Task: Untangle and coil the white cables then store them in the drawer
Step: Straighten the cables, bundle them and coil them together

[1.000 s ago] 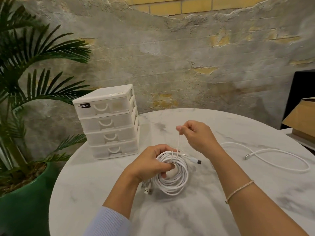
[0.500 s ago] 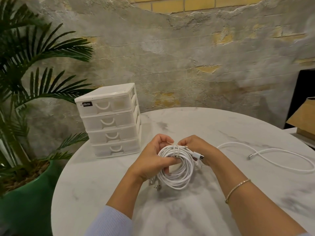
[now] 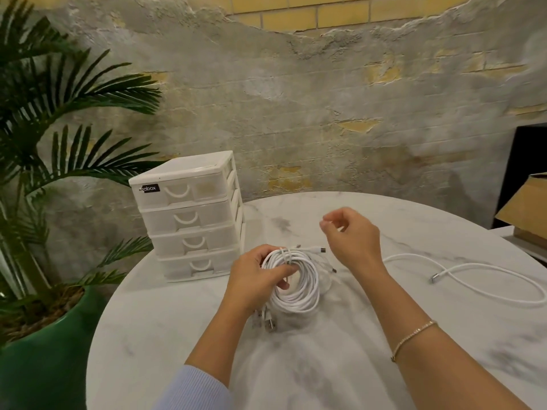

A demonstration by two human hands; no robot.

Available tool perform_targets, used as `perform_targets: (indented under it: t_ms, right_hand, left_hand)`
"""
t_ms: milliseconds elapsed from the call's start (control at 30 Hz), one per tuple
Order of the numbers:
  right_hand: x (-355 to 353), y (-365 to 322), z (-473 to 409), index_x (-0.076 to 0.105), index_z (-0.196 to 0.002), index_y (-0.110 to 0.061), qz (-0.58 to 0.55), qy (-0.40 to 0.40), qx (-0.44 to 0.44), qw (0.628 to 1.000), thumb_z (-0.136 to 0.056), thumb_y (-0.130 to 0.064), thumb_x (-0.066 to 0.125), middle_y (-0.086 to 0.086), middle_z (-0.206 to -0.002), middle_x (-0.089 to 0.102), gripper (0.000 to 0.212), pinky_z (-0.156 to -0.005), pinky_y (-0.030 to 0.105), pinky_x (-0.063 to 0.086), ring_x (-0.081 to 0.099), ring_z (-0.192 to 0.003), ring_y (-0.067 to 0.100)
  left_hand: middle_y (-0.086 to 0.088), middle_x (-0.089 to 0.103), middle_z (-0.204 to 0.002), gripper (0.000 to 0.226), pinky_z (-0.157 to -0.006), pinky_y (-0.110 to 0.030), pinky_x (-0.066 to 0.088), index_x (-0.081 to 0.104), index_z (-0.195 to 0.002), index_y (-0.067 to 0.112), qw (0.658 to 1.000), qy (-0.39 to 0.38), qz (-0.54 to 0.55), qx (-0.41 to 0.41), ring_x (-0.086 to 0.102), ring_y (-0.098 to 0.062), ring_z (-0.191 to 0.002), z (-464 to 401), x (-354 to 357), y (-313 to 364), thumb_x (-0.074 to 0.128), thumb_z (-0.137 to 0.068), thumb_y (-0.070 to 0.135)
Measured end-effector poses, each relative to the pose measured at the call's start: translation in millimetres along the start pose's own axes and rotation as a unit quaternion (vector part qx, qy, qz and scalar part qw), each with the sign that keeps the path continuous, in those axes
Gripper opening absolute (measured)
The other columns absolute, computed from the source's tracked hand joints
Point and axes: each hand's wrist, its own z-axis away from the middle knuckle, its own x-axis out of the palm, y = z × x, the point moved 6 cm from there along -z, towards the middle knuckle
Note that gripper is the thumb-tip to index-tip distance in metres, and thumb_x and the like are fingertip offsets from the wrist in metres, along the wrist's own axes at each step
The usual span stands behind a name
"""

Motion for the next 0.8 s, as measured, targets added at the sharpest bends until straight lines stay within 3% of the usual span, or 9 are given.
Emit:
perform_targets:
  t_ms: [33,100,167,233,333,467,600,700,800]
  right_hand:
    - [-4,-10,1,0.066,-0.084,-0.02,-0.023,0.018,-0.028,0.999,-0.084,-0.019,0.065,-0.009,-0.077,0.061,0.001,-0.065,0.018,0.037,0.053,-0.069,0.005]
    - [-2,-29,7,0.067,-0.077,-0.02,-0.055,-0.023,-0.07,0.996,-0.081,-0.018,0.068,-0.013,-0.067,0.06,0.004,-0.061,0.011,0.039,0.052,-0.06,-0.001]
    - [15,-39,18,0.071,-0.074,-0.019,-0.003,-0.144,-0.082,0.986,-0.079,-0.022,0.07,-0.015,-0.06,0.058,0.006,-0.057,0.008,0.039,0.052,-0.055,-0.003]
    - [36,-35,30,0.075,-0.076,-0.02,0.119,-0.247,-0.078,0.958,-0.079,-0.03,0.069,-0.009,-0.065,0.064,0.012,-0.062,0.016,0.047,0.058,-0.063,0.001]
    - [47,-27,37,0.075,-0.082,-0.025,0.215,-0.285,-0.054,0.933,-0.081,-0.036,0.066,-0.001,-0.081,0.069,0.015,-0.071,0.029,0.049,0.061,-0.084,0.017]
    - [49,-26,38,0.063,-0.066,-0.03,0.187,-0.316,-0.053,0.929,-0.084,-0.032,0.063,-0.005,-0.073,0.059,0.019,-0.07,0.029,0.046,0.058,-0.081,0.017]
    - [52,-27,43,0.057,-0.074,-0.017,0.167,-0.34,-0.076,0.922,-0.085,-0.024,0.058,0.0,-0.079,0.062,0.014,-0.063,0.024,0.04,0.053,-0.074,0.014]
    - [55,-32,48,0.054,-0.07,-0.017,0.176,-0.355,-0.108,0.912,-0.085,-0.024,0.058,-0.002,-0.075,0.06,0.016,-0.068,0.027,0.04,0.051,-0.074,0.014]
    - [56,-35,50,0.05,-0.068,-0.021,0.203,-0.368,-0.137,0.897,-0.085,-0.016,0.053,-0.009,-0.069,0.052,0.018,-0.069,0.025,0.039,0.05,-0.077,0.015]
  left_hand:
    - [0.003,0.066,-0.061,0.015,-0.055,-0.02,0.049,0.066,-0.079,0.018,1.0,0.016,-0.001,-0.003,0.064,-0.012,-0.051,-1,-2,-1,0.077,-0.073,0.009]
    - [0.004,0.066,-0.063,0.015,-0.057,-0.024,0.048,0.063,-0.08,0.016,0.999,0.04,0.006,-0.013,0.066,-0.012,-0.052,-3,-5,-5,0.076,-0.075,0.011]
    - [0.001,0.067,-0.067,0.017,-0.059,-0.029,0.047,0.061,-0.082,0.013,0.998,0.058,0.028,-0.028,0.065,-0.013,-0.051,-4,-6,-9,0.076,-0.075,0.011]
    - [-0.003,0.067,-0.067,0.019,-0.057,-0.03,0.048,0.058,-0.082,0.01,0.993,0.07,0.078,-0.051,0.064,-0.014,-0.049,-6,-6,-13,0.075,-0.074,0.006]
    - [-0.01,0.067,-0.068,0.02,-0.049,-0.024,0.051,0.058,-0.084,0.007,0.976,0.055,0.191,-0.088,0.063,-0.014,-0.046,-7,-1,-17,0.072,-0.075,-0.005]
    - [-0.011,0.069,-0.073,0.015,-0.047,-0.022,0.053,0.061,-0.091,0.004,0.964,0.018,0.247,-0.092,0.064,-0.014,-0.049,-8,2,-17,0.069,-0.079,0.0]
    - [-0.005,0.069,-0.074,0.011,-0.054,-0.025,0.053,0.064,-0.094,0.014,0.985,0.021,0.156,-0.064,0.062,-0.013,-0.052,-9,1,-17,0.068,-0.084,0.015]
    - [0.005,0.07,-0.077,0.006,-0.064,-0.024,0.053,0.065,-0.086,0.032,0.998,0.04,0.037,-0.02,0.064,-0.009,-0.064,-7,-3,-12,0.065,-0.086,0.025]
    - [0.008,0.066,-0.068,0.006,-0.055,-0.017,0.051,0.065,-0.091,0.031,0.999,0.019,0.024,-0.013,0.059,-0.004,-0.049,-5,-1,-8,0.06,-0.09,0.028]
